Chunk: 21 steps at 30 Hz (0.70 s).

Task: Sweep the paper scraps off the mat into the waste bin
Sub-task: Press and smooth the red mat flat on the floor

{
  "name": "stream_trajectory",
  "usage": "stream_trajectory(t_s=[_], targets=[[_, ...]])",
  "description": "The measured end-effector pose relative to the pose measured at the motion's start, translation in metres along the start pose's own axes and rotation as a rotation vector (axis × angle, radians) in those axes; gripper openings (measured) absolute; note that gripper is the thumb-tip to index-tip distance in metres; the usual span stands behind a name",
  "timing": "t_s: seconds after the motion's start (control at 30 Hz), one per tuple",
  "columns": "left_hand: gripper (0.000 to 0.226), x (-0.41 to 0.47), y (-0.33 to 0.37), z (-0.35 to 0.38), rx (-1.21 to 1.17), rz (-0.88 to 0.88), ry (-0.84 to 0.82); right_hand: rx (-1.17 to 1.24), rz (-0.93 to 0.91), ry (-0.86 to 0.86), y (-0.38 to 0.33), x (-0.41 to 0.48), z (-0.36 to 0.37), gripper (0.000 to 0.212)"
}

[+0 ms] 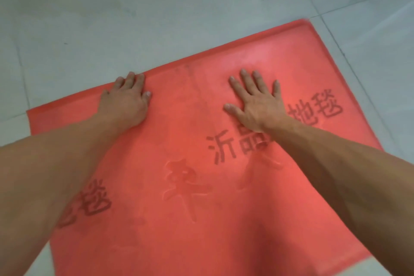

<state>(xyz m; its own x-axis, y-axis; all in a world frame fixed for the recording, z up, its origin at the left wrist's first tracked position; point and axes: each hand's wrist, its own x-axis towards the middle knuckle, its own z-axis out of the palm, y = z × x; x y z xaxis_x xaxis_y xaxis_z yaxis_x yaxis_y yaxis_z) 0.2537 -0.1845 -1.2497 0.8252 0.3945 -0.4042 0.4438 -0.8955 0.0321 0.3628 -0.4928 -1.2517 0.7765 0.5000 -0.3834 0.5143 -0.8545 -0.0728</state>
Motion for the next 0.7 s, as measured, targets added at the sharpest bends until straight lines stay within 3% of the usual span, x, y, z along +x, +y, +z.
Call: stream_trajectory(t_s=[0.07,0.13,0.27,0.4,0.7], targets=[[0.062,-0.015,0.026,-0.007,-0.021,-0.030,0.059,0.017,0.017,-0.017,-0.005,0.001,-0.003,0.076],[0.064,-0.038,0.066,0.000,-0.106,0.070,0.117,0.034,0.043,-0.032,-0.011,0.000,-0.004,0.074],[0.065,-0.084,0.115,0.036,-0.121,0.200,0.062,0.104,0.137,-0.071,-0.017,-0.002,-0.003,0.071],[0.066,-0.096,0.067,0.052,-0.072,0.144,0.086,0.113,0.152,-0.062,-0.017,-0.005,0.002,0.069],[0.075,-0.150,-0.038,0.070,-0.147,-0.230,0.106,0.054,0.149,-0.125,-0.015,-0.004,-0.004,0.069]])
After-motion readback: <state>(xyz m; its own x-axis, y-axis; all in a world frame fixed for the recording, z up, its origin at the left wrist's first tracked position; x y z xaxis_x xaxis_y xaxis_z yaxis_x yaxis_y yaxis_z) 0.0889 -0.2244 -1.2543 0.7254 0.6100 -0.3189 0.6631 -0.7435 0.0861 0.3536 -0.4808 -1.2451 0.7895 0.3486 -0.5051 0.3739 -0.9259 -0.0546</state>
